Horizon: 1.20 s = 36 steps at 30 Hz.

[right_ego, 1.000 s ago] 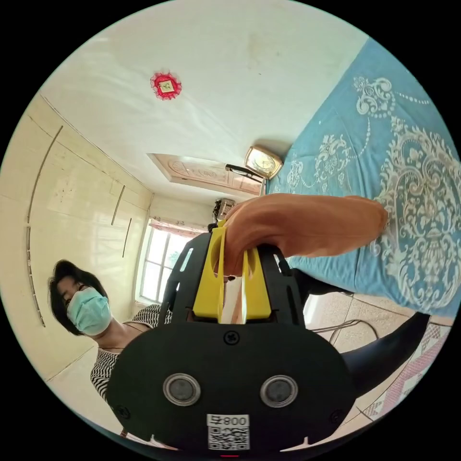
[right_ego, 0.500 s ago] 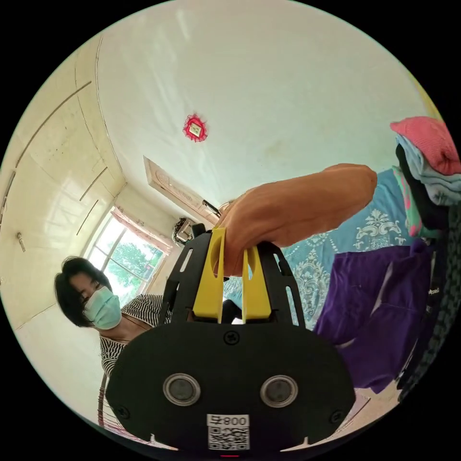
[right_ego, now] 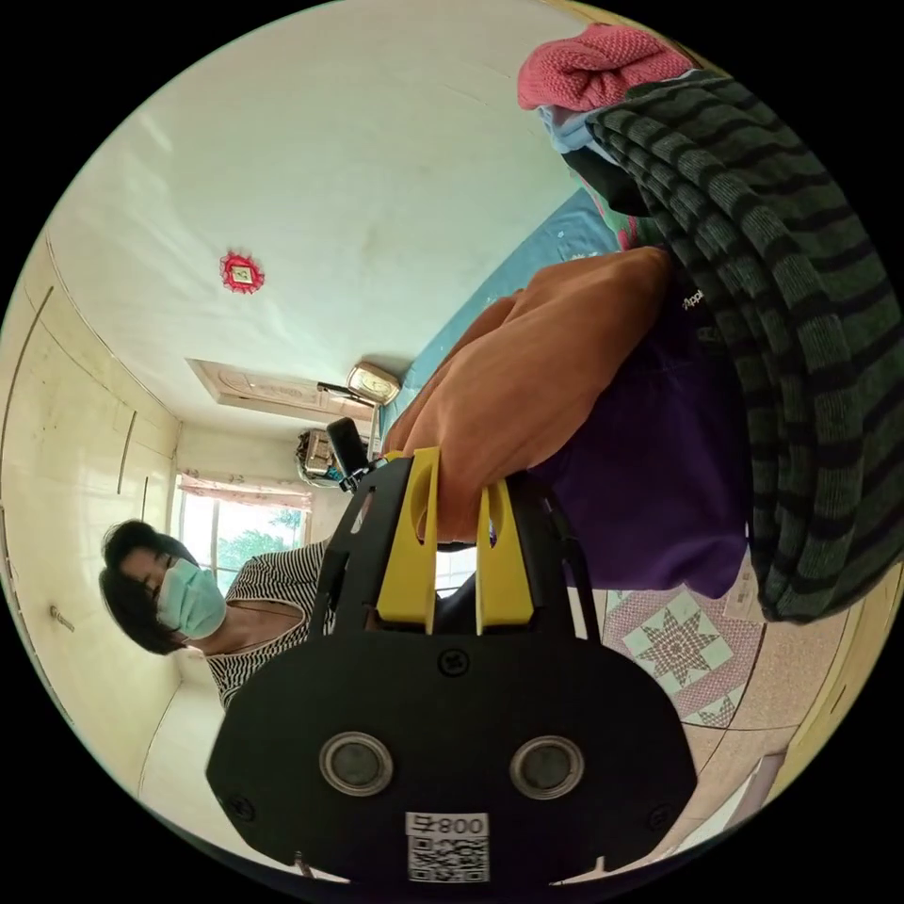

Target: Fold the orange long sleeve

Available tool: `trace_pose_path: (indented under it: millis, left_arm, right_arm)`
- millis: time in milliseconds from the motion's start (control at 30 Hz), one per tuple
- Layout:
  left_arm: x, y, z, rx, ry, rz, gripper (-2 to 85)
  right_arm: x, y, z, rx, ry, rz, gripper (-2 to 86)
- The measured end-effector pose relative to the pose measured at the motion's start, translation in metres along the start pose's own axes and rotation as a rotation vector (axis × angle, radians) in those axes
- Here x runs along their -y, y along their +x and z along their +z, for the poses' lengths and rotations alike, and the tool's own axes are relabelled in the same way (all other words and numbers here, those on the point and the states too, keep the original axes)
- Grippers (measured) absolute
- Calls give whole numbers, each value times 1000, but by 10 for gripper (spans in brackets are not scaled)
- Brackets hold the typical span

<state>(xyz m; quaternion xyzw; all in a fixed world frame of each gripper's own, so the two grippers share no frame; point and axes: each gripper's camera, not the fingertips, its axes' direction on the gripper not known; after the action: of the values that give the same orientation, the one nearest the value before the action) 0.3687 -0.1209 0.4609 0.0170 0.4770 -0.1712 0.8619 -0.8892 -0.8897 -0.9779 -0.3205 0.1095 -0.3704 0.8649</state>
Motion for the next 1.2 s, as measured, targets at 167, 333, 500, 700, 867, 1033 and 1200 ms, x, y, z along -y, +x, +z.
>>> trace_pose_path:
  millis: [167, 333, 500, 700, 867, 1033, 1200]
  left_arm:
    - [10, -4, 55, -4, -31, -57, 80]
    - [34, -14, 81, -46, -26, -106, 74]
    - [61, -20, 103, -42, -26, -110, 68]
    - [81, -36, 129, -111, 17, -175, 66]
    - [84, -48, 154, -179, 83, -245, 63]
    - [51, -82, 194, -178, 14, -315, 54]
    - [33, -110, 204, -175, -6, -346, 53]
  right_arm:
    - [-34, 32, -45, -103, -46, 85, 79]
    - [-104, 40, -82, -263, 119, 102, 102]
    - [-223, 58, -105, -260, 485, 114, 66]
    - [-320, 95, -92, -74, 809, 130, 11]
    - [-287, 95, -47, -239, 601, 191, 2]
    - [-297, 99, -26, -214, 603, 194, 1]
    - [-341, 114, -55, -100, 659, 179, 1]
